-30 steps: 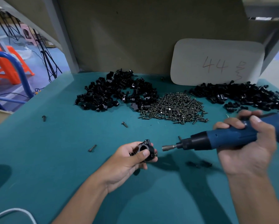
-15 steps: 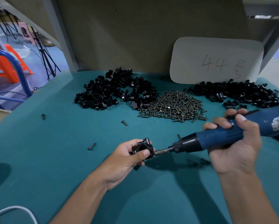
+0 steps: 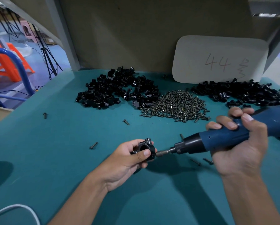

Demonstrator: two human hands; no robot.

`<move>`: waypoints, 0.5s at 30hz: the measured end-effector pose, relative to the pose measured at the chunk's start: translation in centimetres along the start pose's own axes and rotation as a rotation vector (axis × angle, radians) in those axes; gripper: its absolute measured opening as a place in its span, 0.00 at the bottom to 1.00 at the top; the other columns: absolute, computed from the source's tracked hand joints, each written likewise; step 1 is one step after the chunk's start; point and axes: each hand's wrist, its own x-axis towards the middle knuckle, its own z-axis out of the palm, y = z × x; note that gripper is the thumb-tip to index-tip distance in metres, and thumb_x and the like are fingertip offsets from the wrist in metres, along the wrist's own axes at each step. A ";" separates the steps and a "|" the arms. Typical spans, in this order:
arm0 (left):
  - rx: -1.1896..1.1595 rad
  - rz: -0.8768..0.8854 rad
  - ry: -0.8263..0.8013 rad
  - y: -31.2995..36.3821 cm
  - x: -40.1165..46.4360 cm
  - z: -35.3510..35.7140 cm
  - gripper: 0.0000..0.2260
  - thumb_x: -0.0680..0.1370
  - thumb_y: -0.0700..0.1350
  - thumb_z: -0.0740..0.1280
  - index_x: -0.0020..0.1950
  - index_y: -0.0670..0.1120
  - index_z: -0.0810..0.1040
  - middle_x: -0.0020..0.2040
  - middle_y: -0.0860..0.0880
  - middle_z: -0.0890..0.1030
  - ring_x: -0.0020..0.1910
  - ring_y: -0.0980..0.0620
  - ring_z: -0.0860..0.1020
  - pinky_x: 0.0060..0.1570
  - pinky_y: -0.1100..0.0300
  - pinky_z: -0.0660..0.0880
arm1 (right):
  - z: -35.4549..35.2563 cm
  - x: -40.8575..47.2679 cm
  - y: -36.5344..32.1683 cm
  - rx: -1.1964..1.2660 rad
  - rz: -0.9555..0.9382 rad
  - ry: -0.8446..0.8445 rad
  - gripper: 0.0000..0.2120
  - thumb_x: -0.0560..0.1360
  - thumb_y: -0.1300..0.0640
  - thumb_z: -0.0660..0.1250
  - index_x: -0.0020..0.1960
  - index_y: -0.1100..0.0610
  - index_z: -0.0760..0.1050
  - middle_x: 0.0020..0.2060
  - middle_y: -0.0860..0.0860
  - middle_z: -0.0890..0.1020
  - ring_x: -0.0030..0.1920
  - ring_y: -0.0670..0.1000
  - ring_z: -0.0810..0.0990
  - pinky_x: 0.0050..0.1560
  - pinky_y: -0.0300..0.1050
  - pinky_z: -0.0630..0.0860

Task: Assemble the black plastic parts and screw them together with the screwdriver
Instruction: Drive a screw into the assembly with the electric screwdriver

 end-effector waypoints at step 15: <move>-0.011 0.005 0.032 -0.2 0.0 0.3 0.16 0.73 0.40 0.74 0.59 0.38 0.79 0.51 0.42 0.84 0.42 0.54 0.78 0.41 0.64 0.74 | 0.3 -0.2 0.4 -0.039 -0.023 0.011 0.08 0.76 0.59 0.58 0.47 0.46 0.70 0.40 0.42 0.74 0.33 0.41 0.70 0.40 0.39 0.72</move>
